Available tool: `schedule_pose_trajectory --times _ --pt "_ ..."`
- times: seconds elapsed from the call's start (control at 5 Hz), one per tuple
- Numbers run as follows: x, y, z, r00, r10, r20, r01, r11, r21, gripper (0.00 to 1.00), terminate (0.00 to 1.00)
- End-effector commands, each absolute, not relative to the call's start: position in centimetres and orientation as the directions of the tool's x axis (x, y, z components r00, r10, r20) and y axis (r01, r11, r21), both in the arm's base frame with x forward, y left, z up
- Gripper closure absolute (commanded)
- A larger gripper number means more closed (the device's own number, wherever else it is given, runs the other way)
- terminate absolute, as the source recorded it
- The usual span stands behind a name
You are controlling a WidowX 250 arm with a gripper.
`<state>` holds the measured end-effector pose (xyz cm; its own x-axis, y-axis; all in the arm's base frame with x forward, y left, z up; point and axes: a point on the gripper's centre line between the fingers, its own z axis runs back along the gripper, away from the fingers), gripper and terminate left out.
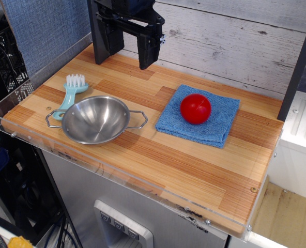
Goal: Put the strainer between the blue cloth and brush.
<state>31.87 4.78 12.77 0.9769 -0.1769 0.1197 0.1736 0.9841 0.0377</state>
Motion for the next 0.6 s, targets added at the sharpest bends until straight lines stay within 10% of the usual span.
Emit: schedule_pose_trajectory --times 0.0,0.4 --pt "31.9 4.8 12.8 0.977 -0.177 0.12 0.174 0.984 0.038 0.0 0.0" --pt "28.5 2.3 11.6 0.963 -0.264 0.051 0.266 0.963 -0.037 0.0 0.0"
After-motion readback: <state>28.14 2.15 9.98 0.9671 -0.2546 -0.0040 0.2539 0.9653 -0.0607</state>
